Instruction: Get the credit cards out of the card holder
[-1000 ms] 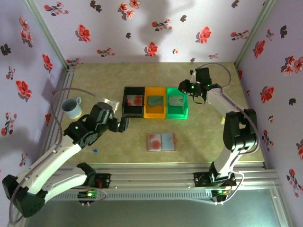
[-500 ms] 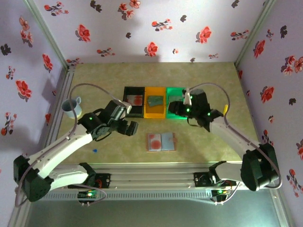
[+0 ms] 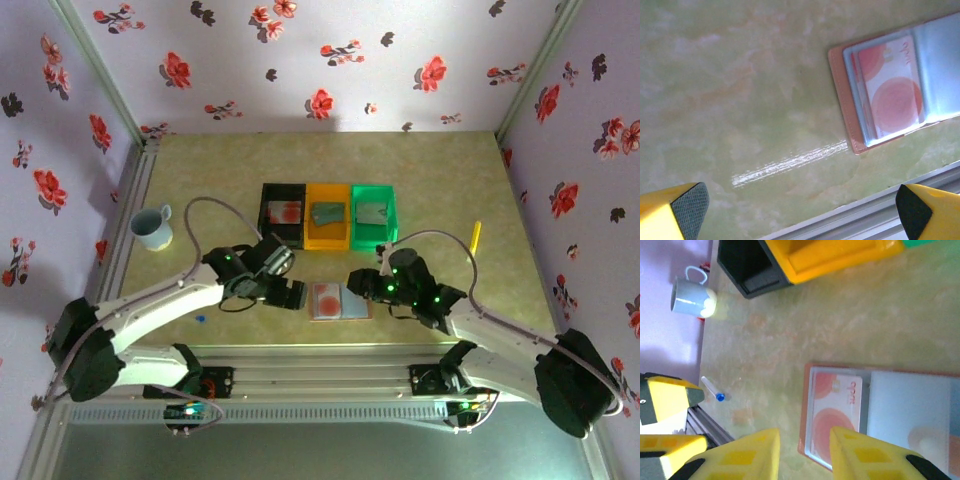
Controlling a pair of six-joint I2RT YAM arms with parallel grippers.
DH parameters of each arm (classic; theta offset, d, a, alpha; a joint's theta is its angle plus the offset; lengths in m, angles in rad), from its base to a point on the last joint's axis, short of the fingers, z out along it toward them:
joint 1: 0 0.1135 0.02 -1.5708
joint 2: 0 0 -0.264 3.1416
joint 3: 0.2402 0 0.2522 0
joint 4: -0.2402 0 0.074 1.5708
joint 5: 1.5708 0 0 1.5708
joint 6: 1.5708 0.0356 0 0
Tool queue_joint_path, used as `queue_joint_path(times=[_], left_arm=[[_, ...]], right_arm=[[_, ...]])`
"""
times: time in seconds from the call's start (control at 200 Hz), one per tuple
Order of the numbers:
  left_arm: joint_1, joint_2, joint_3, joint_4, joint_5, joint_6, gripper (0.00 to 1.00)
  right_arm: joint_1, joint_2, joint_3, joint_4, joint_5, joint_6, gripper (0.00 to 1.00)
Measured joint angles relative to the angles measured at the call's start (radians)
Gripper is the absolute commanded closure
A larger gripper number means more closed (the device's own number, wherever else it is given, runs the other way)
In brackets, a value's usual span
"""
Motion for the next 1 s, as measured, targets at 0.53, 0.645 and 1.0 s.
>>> queue_joint_path(times=[0.53, 0.645, 1.0], left_arm=[[-0.042, 0.21, 0.0, 0.041, 0.015, -0.136, 0.0], [-0.044, 0.244, 0.0, 0.061, 0.025, -0.149, 0.0], [-0.048, 0.345, 0.003, 0.079, 0.041, -0.167, 0.0]], right_arm=[[0.117, 0.162, -0.007, 0.109, 0.095, 0.068, 0.72], [0.124, 0.191, -0.007, 0.11, 0.107, 0.076, 0.73], [0.141, 0.241, -0.007, 0.11, 0.127, 0.078, 0.73]])
